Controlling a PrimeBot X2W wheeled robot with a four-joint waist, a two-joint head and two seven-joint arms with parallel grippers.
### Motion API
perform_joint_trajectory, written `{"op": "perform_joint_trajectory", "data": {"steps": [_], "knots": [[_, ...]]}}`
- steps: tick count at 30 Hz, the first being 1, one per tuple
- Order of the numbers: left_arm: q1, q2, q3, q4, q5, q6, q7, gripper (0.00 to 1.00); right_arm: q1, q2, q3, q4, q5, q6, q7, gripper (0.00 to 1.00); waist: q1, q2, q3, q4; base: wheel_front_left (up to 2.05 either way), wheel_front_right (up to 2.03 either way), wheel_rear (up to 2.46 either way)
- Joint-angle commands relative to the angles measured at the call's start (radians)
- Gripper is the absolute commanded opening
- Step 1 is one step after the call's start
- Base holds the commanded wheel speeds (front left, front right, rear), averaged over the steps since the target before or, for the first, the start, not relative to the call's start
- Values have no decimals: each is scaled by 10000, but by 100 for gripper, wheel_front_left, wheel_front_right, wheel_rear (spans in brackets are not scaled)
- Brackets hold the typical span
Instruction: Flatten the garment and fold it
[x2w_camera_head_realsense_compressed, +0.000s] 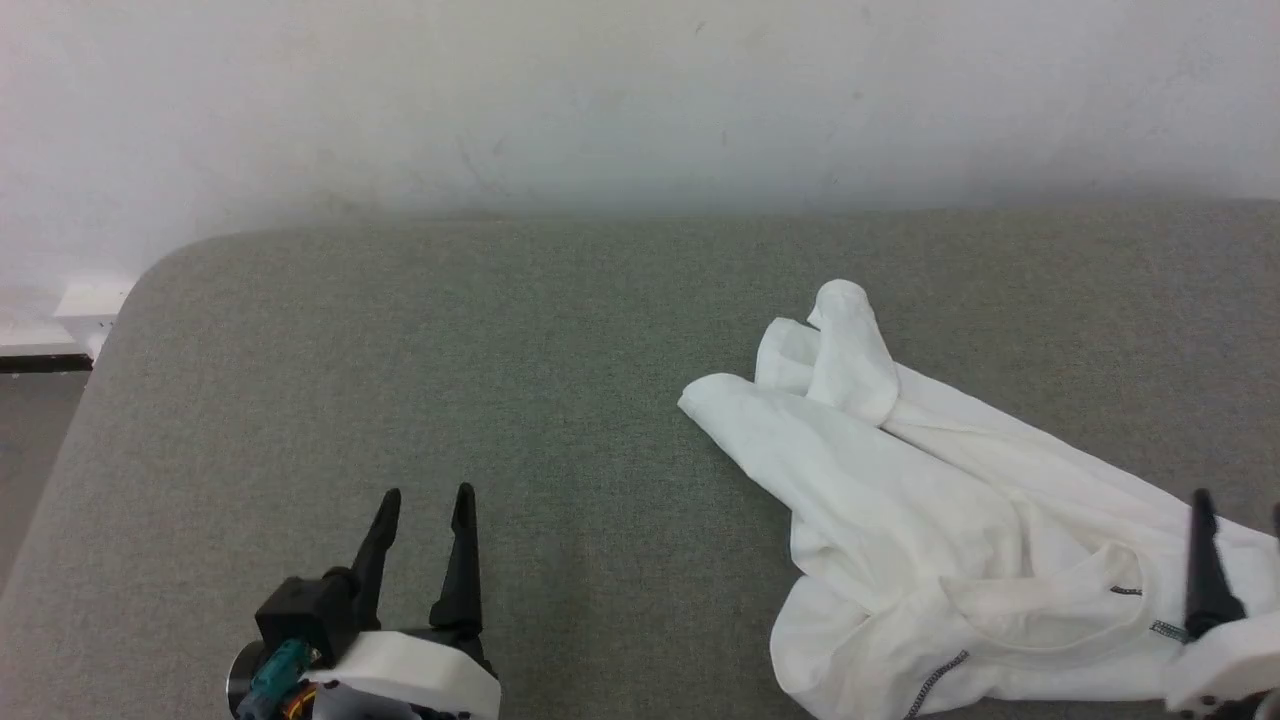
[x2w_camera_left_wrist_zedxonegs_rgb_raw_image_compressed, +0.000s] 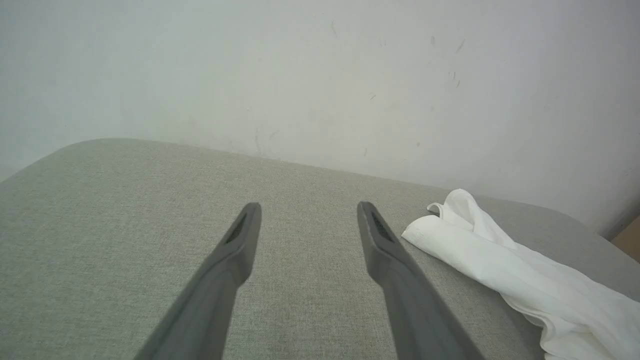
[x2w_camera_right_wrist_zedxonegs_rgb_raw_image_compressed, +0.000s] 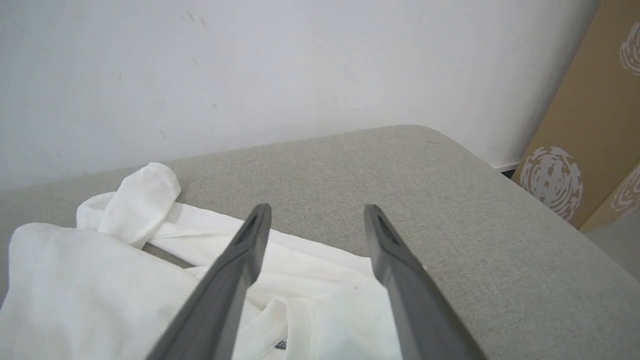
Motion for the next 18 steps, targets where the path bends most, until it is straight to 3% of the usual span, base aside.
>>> {"op": "perform_joint_trajectory", "data": {"steps": [1, 5, 8, 11, 18], "knots": [[117, 60, -18, -3, 75, -2, 40, 100, 137, 17, 579, -128, -13, -9, 330, 100, 1, 0, -72, -70, 0, 0, 0], [113, 62, -65, -53, 47, 23, 81, 100, 65, 2, 2307, -145, 153, -9, 1762, 100, 1, 0, -38, -121, 0, 0, 0], [32, 60, -124, -89, 35, 21, 100, 100, -447, -410, 3642, 71, 551, -9, 3032, 100, 1, 0, 94, -98, 0, 0, 0], [-59, 57, -174, -108, 33, 17, 100, 100, -934, -734, 4310, 295, 813, -9, 3705, 100, 1, 0, 205, -48, 0, 0, 0], [-341, 30, -335, -12, -39, -6, 37, 100, -2458, -1435, 5938, 2423, 1862, -9, 5383, 100, 1, 0, 525, 270, 0, 0, 0]]}}
